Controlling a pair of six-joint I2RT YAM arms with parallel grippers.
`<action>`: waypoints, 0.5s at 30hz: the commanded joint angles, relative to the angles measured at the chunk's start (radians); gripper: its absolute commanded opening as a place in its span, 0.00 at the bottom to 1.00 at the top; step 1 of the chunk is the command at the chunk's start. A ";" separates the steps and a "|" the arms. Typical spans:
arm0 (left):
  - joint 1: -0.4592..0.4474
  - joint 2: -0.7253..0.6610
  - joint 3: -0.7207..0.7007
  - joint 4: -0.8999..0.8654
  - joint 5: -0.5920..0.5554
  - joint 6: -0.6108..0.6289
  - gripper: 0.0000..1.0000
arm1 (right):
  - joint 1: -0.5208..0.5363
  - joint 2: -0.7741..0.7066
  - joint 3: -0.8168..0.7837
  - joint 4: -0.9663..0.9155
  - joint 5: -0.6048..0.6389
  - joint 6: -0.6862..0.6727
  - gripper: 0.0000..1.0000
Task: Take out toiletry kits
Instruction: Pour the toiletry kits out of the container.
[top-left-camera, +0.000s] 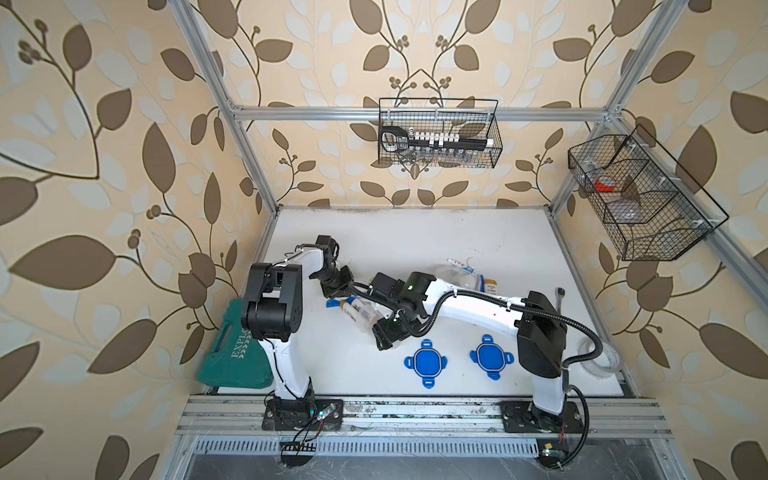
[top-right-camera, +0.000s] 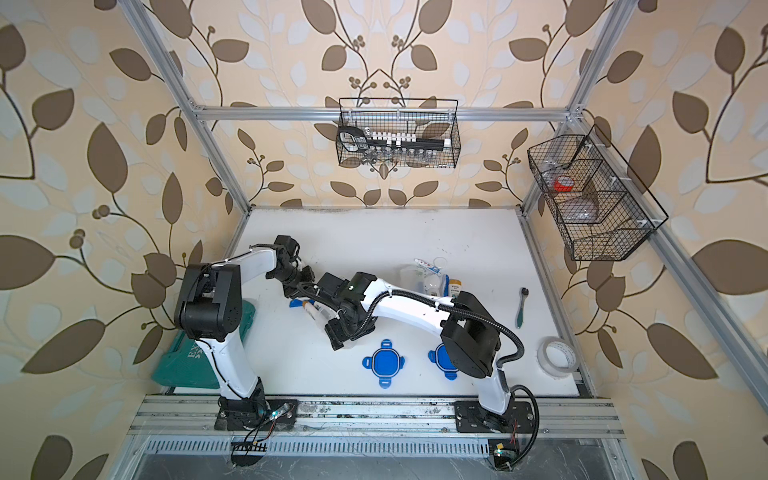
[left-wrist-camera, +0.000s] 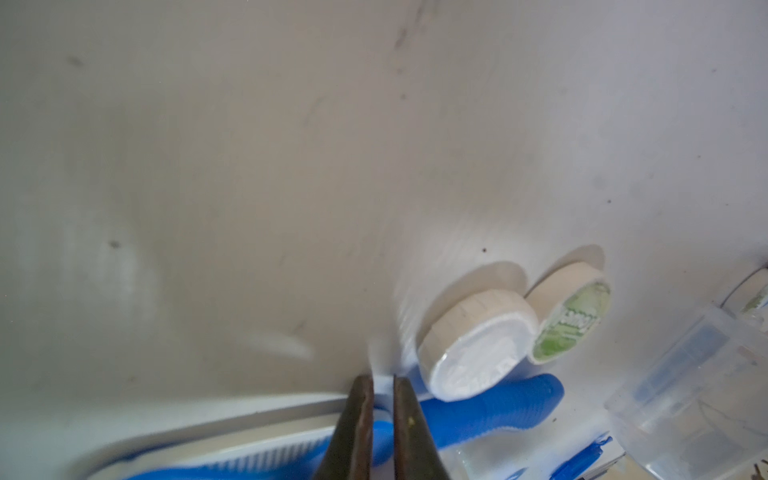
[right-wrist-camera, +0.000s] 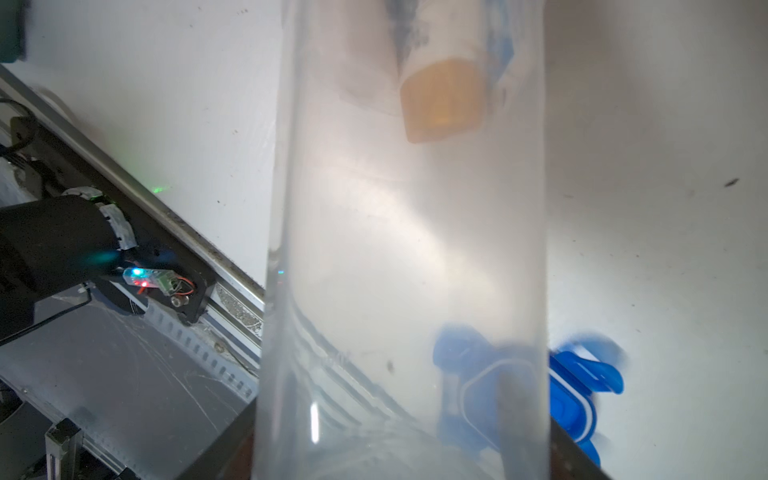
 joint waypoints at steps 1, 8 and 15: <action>-0.012 -0.052 0.020 -0.032 -0.026 0.013 0.14 | 0.000 -0.013 0.015 -0.032 0.020 0.003 0.51; -0.012 -0.058 0.022 -0.034 -0.027 0.014 0.15 | 0.011 -0.093 -0.040 -0.069 0.016 0.007 0.51; -0.012 -0.068 0.018 -0.031 -0.023 0.013 0.18 | -0.015 -0.230 -0.081 -0.068 0.065 0.021 0.50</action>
